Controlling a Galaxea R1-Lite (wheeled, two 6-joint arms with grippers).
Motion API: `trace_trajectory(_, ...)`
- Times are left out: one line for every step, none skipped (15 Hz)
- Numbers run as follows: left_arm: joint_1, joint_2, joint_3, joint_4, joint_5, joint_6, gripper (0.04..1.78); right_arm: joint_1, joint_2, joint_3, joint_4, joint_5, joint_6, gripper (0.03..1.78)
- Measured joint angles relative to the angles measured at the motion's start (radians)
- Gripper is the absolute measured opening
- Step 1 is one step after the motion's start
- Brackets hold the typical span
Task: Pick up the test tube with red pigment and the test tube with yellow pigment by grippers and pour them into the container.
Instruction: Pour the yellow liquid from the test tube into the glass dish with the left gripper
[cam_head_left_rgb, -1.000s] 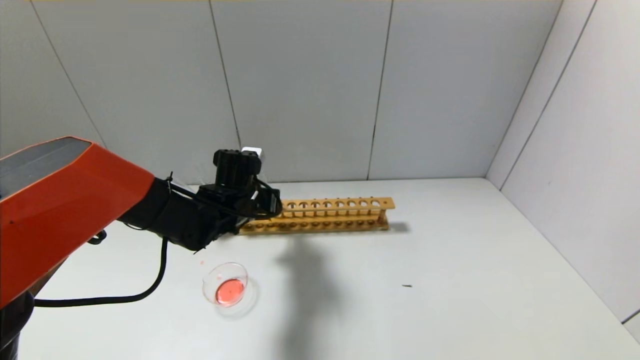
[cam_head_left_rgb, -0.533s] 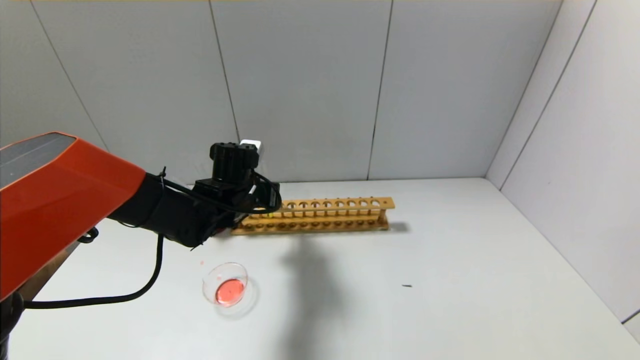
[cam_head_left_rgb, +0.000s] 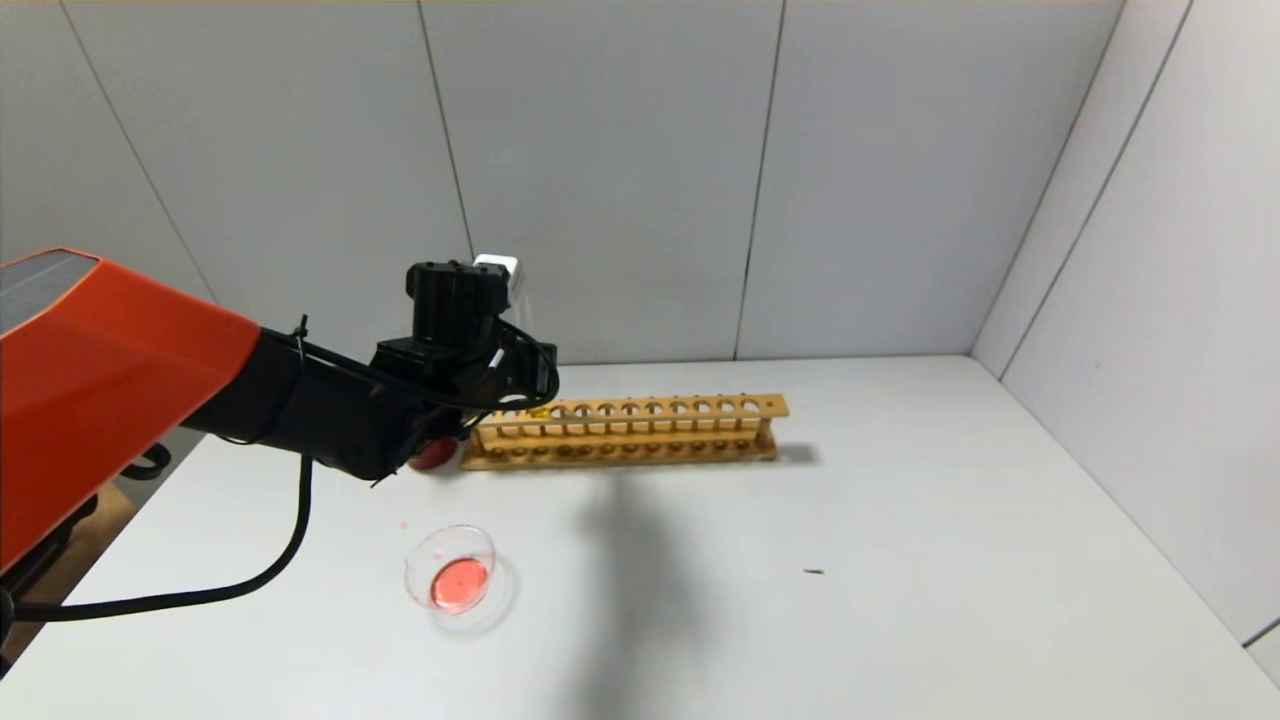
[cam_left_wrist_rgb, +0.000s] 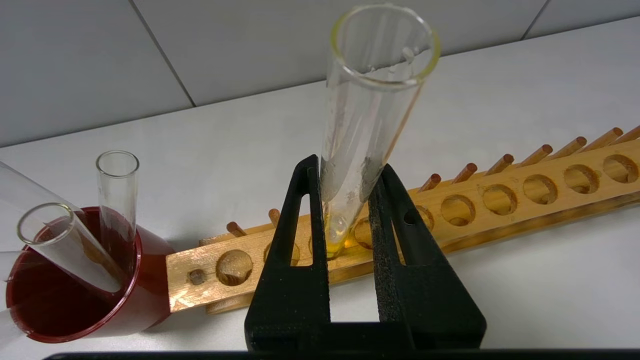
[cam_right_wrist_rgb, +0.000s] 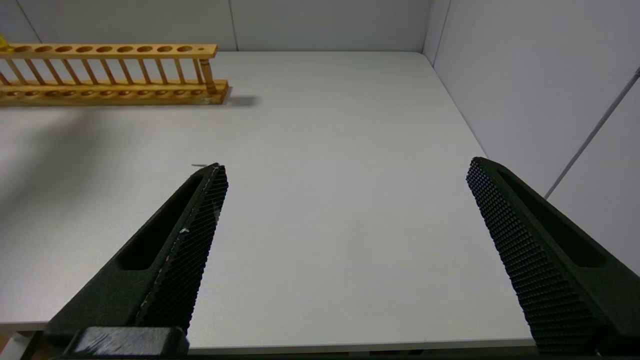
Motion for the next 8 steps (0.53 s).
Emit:
trace_trajectory(0.000,-0.003,0.000,0.000,0.000,0.001,0.30,0.000,0.000,0.000,0.000,0.000,0.000,1.75)
trace_trajectory(0.001,-0.008,0.000,0.000,0.000,0.002,0.30,0.000,0.000,0.000,0.000,0.000,0.000,1.75)
trace_trajectory(0.001,-0.014,-0.003,0.001,0.000,0.004,0.30,0.000,0.000,0.000,0.000,0.000,0.000,1.75)
trace_trajectory(0.001,-0.021,-0.004,0.001,0.000,0.010,0.30,0.000,0.000,0.000,0.000,0.000,0.000,1.75)
trace_trajectory(0.002,-0.028,-0.006,0.001,0.000,0.021,0.30,0.000,0.000,0.000,0.000,0.000,0.000,1.75)
trace_trajectory(0.002,-0.036,-0.006,0.001,0.000,0.027,0.30,0.000,0.000,0.000,0.000,0.000,0.000,1.75)
trace_trajectory(0.002,-0.042,-0.006,0.002,0.000,0.029,0.30,0.000,0.000,0.000,0.000,0.000,0.000,1.75)
trace_trajectory(0.002,-0.049,-0.006,0.002,0.000,0.029,0.30,0.000,0.000,0.000,0.000,0.000,0.000,1.75)
